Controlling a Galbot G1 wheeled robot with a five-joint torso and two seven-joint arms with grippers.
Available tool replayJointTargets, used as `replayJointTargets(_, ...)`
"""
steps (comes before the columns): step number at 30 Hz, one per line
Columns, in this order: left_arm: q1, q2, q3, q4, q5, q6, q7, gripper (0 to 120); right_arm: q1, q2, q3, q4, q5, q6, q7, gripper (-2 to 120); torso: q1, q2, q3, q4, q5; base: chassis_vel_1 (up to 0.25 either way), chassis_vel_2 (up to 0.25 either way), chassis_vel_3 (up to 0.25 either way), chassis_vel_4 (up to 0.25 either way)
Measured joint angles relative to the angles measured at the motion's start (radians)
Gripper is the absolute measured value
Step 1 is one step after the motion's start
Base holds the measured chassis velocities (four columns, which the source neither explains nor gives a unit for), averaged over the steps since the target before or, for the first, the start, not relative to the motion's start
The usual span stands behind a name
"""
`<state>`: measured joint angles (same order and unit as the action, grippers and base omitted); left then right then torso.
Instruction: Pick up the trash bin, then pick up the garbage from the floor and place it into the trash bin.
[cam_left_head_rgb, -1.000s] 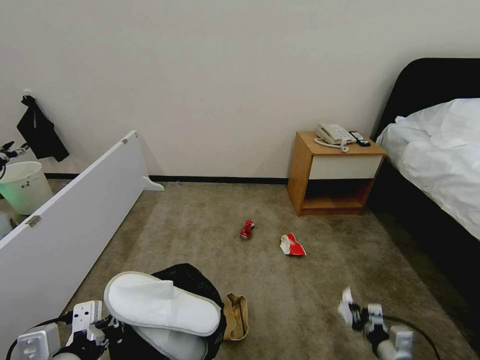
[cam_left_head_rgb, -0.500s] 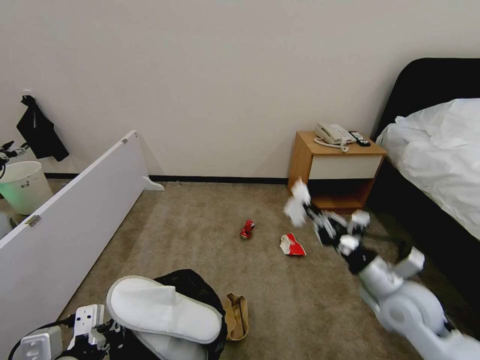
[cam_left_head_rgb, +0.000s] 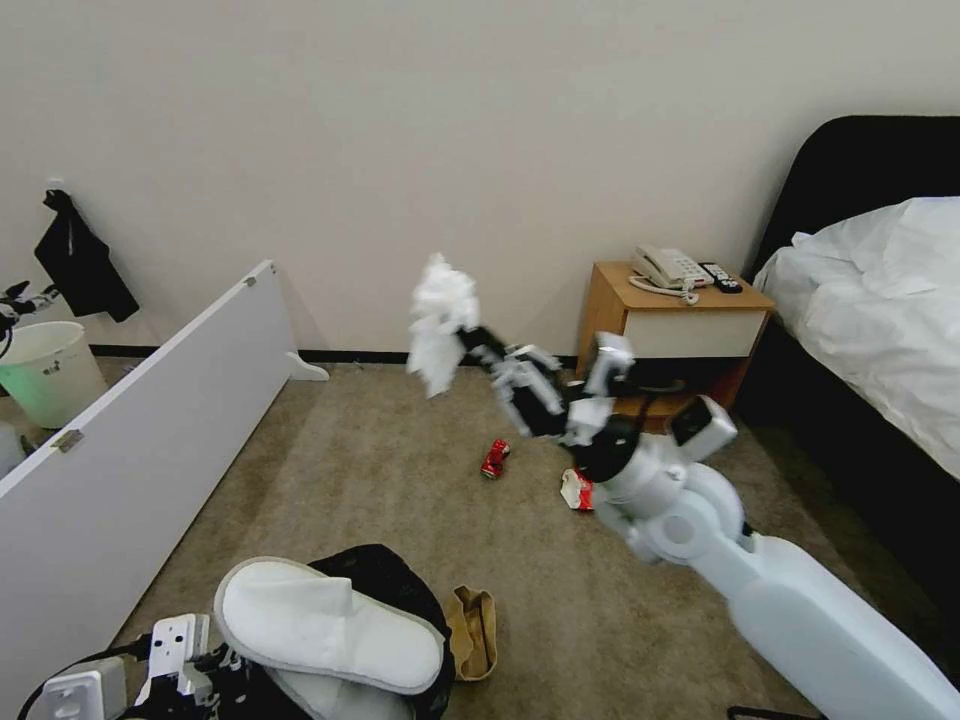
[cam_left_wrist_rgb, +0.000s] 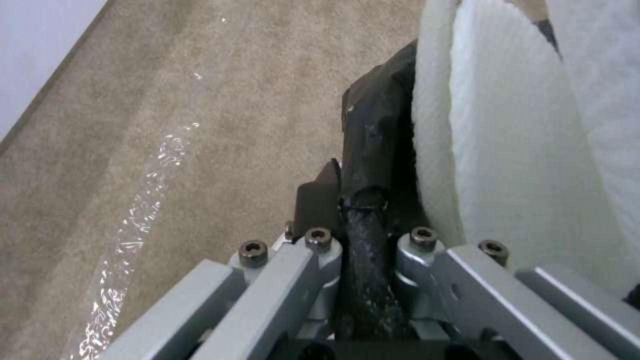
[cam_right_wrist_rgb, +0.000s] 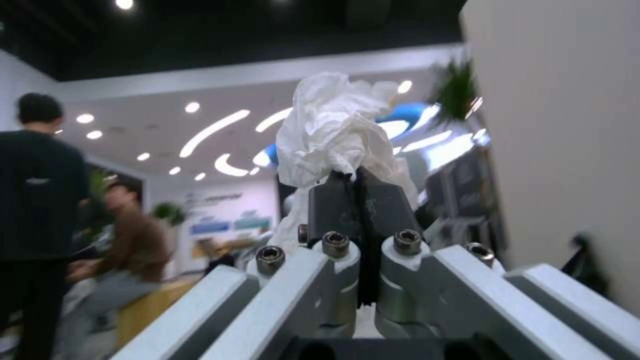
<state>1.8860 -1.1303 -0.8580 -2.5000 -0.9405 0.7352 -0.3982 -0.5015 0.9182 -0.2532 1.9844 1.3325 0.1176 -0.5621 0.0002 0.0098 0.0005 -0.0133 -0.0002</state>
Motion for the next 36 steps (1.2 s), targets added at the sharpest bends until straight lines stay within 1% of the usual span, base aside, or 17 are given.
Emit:
replayJointTargets(2,-0.001,0.002,0.0,0.0,0.0,0.0,0.0,4,0.03,0.0,-0.036,0.0,0.013,-0.035,0.012,0,0.0,0.0,0.0,-0.0001,0.0,0.0,0.0,0.0,0.0)
replayJointTargets(3,-0.001,0.002,0.0,0.0,0.0,0.0,0.0,4,0.03,0.0,-0.036,0.0,0.013,-0.035,0.012,0,0.0,0.0,0.0,-0.0001,0.0,0.0,0.0,0.0,0.0)
replayJointTargets(6,-0.002,0.006,-0.002,0.0,-0.002,0.0,0.0,4,0.064,-0.007,-0.086,0.018,0.017,-0.11,0.087,0,0.0,0.0,0.0,0.0,0.0001,0.0,0.0,0.0,0.0)
replayJointTargets(7,-0.002,0.006,-0.002,0.0,-0.002,0.0,0.0,4,0.064,-0.007,-0.086,0.018,0.017,-0.11,0.087,0,0.0,0.0,0.0,0.0,0.0001,0.0,0.0,0.0,0.0)
replayJointTargets(9,-0.003,0.009,-0.005,0.0,-0.002,0.0,0.0,4,0.077,-0.023,-0.125,0.033,-0.027,-0.164,0.148,0,0.0,0.0,0.0,0.0,0.0001,0.0,0.0,0.0,0.0)
replayJointTargets(10,-0.003,0.009,-0.005,0.0,-0.002,0.0,0.0,4,0.077,-0.023,-0.125,0.033,-0.027,-0.164,0.148,0,0.0,0.0,0.0,0.0,0.0001,0.0,0.0,0.0,0.0)
replayJointTargets(12,-0.008,0.011,-0.007,0.0,-0.002,0.0,0.0,4,0.076,-0.04,-0.155,0.038,-0.061,-0.193,0.191,0,0.0,0.0,0.0,0.0001,0.0001,0.0,0.0,0.0,0.0)
replayJointTargets(18,-0.011,0.012,-0.008,0.0,0.0,0.0,0.0,4,0.045,-0.068,-0.169,0.037,-0.11,-0.219,0.211,0,0.0,0.0,0.0,0.0,0.0003,0.0,0.0,0.0,0.0)
replayJointTargets(21,-0.015,0.013,-0.008,0.0,0.001,0.0,0.0,4,0.008,-0.106,-0.182,0.032,-0.178,-0.238,0.212,0,0.0,0.0,0.0,0.0,0.0002,0.0,0.0,0.0,0.0)
replayJointTargets(25,-0.018,0.013,-0.008,0.0,0.001,0.0,0.0,4,-0.003,-0.121,-0.19,0.026,-0.205,-0.241,0.211,0,0.0,0.0,0.0,0.0,0.0003,0.0,0.0,0.0,0.0)
replayJointTargets(27,-0.019,0.014,-0.007,0.0,0.001,0.0,-0.001,4,-0.027,-0.138,-0.202,0.015,-0.252,-0.25,0.21,0,0.0,0.0,0.0,-0.0001,0.0003,0.0,0.0,0.0,0.0)
replayJointTargets(33,-0.019,0.013,-0.005,0.0,0.001,0.0,-0.001,4,-0.046,-0.149,-0.238,0.006,-0.298,-0.266,0.22,0,0.0,0.0,0.0,0.0,0.0002,0.0,0.0,0.0,0.0)
replayJointTargets(36,-0.018,0.013,-0.004,0.0,0.001,0.0,-0.001,4,-0.048,-0.135,-0.274,-0.004,-0.31,-0.276,0.239,0,0.0,0.0,0.0,0.0001,0.0001,0.0,0.0,0.0,0.0)
